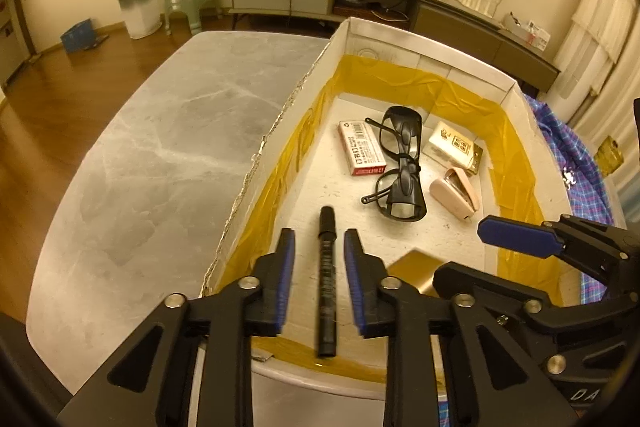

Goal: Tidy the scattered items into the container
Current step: 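Open the left gripper to drop the marker while the right gripper releases the gold cube, then withdraw both grippers from the box back toward the bedspread items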

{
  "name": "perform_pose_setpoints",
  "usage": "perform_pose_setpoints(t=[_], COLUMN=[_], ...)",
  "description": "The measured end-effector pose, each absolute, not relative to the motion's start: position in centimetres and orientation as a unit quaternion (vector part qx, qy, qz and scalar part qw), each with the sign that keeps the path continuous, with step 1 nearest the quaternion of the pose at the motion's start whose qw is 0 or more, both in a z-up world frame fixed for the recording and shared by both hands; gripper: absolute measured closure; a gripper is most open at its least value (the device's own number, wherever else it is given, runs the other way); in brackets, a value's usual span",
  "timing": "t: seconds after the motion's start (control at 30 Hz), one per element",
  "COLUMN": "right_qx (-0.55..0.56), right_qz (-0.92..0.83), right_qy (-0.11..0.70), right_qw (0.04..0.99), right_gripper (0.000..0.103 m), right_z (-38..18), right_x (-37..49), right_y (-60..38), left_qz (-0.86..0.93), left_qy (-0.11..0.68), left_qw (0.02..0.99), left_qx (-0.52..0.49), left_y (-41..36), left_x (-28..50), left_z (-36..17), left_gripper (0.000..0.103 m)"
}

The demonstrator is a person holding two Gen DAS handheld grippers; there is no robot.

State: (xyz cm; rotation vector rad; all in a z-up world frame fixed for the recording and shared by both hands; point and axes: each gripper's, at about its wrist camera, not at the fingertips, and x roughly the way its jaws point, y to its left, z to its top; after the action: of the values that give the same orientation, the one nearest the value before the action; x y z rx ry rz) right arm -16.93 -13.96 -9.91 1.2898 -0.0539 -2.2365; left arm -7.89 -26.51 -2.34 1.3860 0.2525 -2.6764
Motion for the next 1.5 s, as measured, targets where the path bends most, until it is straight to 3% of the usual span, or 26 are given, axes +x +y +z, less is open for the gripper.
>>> perform_pose_setpoints(t=[0.37,0.7,0.93,1.13,1.2,1.33,1.5], right_qx=[0.471,0.457,0.401,0.369,0.369,0.401,0.446], right_qz=[-0.832,-0.834,-0.857,-0.895,-0.903,-0.901,-0.878], right_qy=[-0.075,-0.075,-0.092,-0.072,-0.059,-0.028,0.047], right_qw=[0.283,0.299,0.311,0.242,0.210,0.163,0.167], right_gripper=[0.044,0.044,0.044,0.044,0.046,0.069,0.071], right_z=[-8.8,-8.4,-4.0,-2.8,-3.4,-6.5,-11.2], right_x=[-17.1,-15.7,-14.2,-15.0,-15.6,-17.3,-18.6], right_y=[-11.6,-10.8,-6.4,1.1,3.7,8.0,9.1], left_qz=[-0.887,-0.906,-0.927,-0.929,-0.926,-0.915,-0.896], left_qy=[0.095,0.068,0.063,0.056,0.053,0.042,0.026], left_qw=[0.056,0.051,-0.010,-0.079,-0.102,-0.143,-0.170], left_qx=[0.448,0.414,0.370,0.356,0.359,0.375,0.409], left_y=[-26.5,-24.0,-19.8,-14.1,-12.0,-7.5,-2.7], left_x=[-7.2,-5.8,-4.5,-4.6,-4.8,-5.5,-6.7], left_z=[-1.1,1.8,5.1,6.5,6.5,5.5,2.8], left_gripper=[0.072,0.071,0.070,0.069,0.068,0.067,0.063])
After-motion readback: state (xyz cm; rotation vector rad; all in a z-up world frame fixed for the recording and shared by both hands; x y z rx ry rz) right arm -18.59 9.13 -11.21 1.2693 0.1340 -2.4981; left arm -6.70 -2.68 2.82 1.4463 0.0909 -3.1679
